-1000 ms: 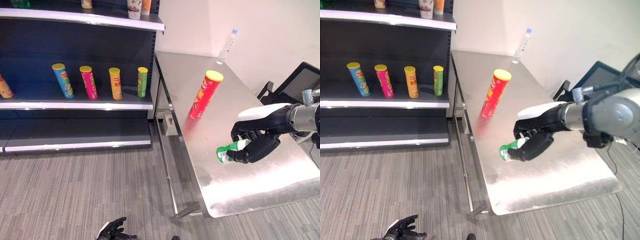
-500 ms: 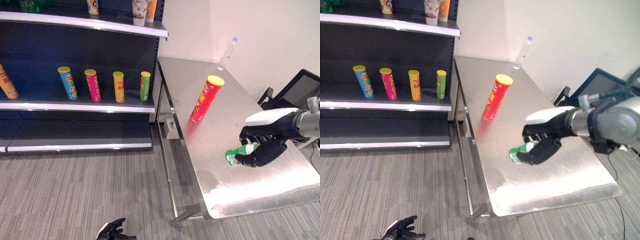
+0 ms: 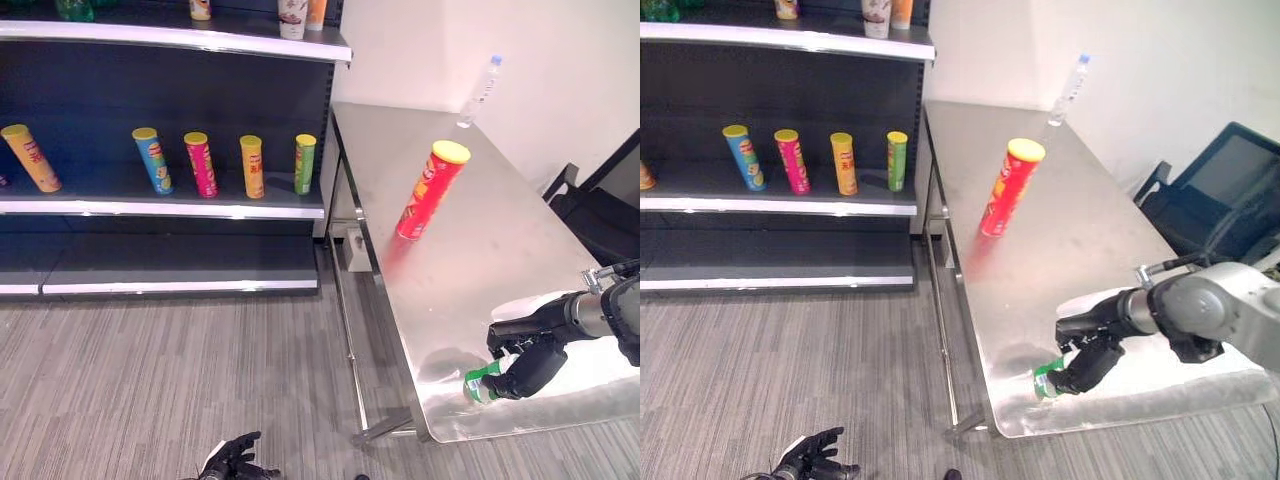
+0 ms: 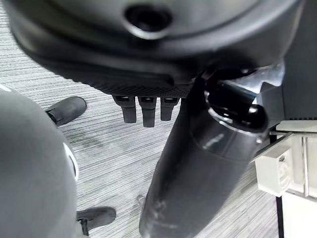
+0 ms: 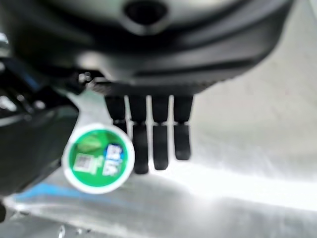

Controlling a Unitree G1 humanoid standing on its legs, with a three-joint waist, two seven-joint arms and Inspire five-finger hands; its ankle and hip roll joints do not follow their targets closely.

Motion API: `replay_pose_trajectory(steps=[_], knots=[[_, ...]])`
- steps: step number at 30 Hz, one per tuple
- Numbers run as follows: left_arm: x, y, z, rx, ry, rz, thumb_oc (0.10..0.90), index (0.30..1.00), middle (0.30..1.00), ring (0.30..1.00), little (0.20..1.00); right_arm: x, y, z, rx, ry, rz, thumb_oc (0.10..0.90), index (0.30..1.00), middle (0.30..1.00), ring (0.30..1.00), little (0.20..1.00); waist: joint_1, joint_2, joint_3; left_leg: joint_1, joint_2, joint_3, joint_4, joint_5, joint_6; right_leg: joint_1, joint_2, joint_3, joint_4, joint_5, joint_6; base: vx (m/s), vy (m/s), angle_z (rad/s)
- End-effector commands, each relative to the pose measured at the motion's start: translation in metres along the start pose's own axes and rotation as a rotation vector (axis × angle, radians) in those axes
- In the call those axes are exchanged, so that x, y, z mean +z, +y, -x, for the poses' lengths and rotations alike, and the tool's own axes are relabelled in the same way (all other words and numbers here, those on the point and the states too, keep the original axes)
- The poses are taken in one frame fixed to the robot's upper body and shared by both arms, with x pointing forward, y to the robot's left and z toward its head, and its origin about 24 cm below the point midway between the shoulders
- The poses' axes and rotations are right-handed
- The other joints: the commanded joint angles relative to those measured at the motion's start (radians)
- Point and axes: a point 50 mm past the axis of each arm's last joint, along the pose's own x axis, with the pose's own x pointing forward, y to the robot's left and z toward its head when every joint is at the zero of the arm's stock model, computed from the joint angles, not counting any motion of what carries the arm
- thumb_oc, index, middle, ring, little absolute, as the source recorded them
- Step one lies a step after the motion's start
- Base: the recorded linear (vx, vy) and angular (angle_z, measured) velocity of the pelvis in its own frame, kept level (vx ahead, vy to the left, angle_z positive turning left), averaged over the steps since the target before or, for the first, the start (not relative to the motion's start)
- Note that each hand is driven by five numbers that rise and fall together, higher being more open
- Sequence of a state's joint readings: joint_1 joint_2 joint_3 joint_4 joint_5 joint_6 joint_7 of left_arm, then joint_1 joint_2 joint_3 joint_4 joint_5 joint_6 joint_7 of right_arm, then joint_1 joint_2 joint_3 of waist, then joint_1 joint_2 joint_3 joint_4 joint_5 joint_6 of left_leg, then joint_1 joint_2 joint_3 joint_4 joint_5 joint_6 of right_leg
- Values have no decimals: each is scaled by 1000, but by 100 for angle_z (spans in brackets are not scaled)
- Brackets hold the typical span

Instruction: Put the goods on the table back onto the shelves and tidy them up.

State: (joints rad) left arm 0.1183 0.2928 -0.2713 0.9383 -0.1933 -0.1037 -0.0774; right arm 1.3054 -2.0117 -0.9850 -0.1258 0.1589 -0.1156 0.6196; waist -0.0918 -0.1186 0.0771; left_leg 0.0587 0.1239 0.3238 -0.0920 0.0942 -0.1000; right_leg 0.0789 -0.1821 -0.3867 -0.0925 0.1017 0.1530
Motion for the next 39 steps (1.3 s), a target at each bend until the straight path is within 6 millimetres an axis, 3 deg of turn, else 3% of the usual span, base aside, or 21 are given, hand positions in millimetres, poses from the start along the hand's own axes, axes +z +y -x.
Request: replay_pose_trajectory(steps=[1, 10, 15, 23, 24, 25, 26, 34, 39], knots=[[64, -18, -17, -52, -208, 31, 800, 900, 900, 900, 900, -37, -42, 52, -277, 194, -59, 400, 300, 300, 300, 300, 47, 22, 57, 29, 64, 110, 5, -29, -78, 60, 13, -2, 5, -94, 55, 4, 3, 5], [62, -14, -16, -35, -199, 35, 800, 900, 900, 900, 900, -44, -49, 56, -303, 293, 44, 400, 300, 300, 300, 300, 47, 9, 61, 26, 63, 109, 5, -30, -75, 58, 11, -2, 6, -91, 56, 1, 0, 0], [64, -19, -18, -35, -194, 45, 800, 900, 900, 900, 900, -42, -63, 64, -378, 351, 136, 400, 300, 300, 300, 300, 52, 22, 69, 23, 61, 106, 5, -31, -71, 54, 11, 1, 7, -90, 56, 0, 0, 0], [67, -27, -19, -57, -199, 47, 800, 900, 900, 900, 900, -40, -61, 64, -380, 338, 122, 400, 300, 300, 300, 300, 63, 48, 80, 19, 61, 99, 5, -31, -69, 53, 8, -5, 9, -89, 55, 0, 0, 0], [68, -29, -20, -60, -199, 54, 800, 900, 900, 900, 900, -42, -60, 65, -387, 344, 122, 665, 698, 698, 698, 698, 65, 58, 82, 20, 59, 99, 5, -32, -68, 53, 8, -5, 9, -89, 55, 0, 0, 0], [68, -29, -20, -60, -199, 54, 800, 900, 900, 900, 900, -42, -60, 65, -387, 344, 122, 665, 698, 698, 698, 698, 65, 58, 83, 21, 59, 99, 5, -32, -68, 54, 8, -5, 9, -89, 55, 0, 0, 0], [68, -30, -20, -60, -200, 56, 800, 900, 900, 900, 900, -42, -60, 66, -393, 348, 126, 800, 900, 900, 900, 900, 65, 61, 83, 21, 59, 99, 5, -33, -68, 54, 8, -5, 9, -88, 55, 0, 0, 0], [72, -40, -21, -78, -206, 63, 800, 900, 900, 900, 900, -45, -59, 72, -436, 369, 126, 800, 900, 900, 900, 900, 68, 90, 84, 25, 57, 97, 5, -37, -64, 55, 5, -2, 9, -88, 55, 0, 0, 0], [71, -42, -21, -81, -205, 71, 800, 900, 900, 900, 900, -44, -64, 78, -494, 369, 135, 800, 900, 900, 900, 900, 66, 94, 82, 29, 57, 100, 5, -38, -63, 54, 6, 1, 9, -86, 55, 0, 0, 0]])
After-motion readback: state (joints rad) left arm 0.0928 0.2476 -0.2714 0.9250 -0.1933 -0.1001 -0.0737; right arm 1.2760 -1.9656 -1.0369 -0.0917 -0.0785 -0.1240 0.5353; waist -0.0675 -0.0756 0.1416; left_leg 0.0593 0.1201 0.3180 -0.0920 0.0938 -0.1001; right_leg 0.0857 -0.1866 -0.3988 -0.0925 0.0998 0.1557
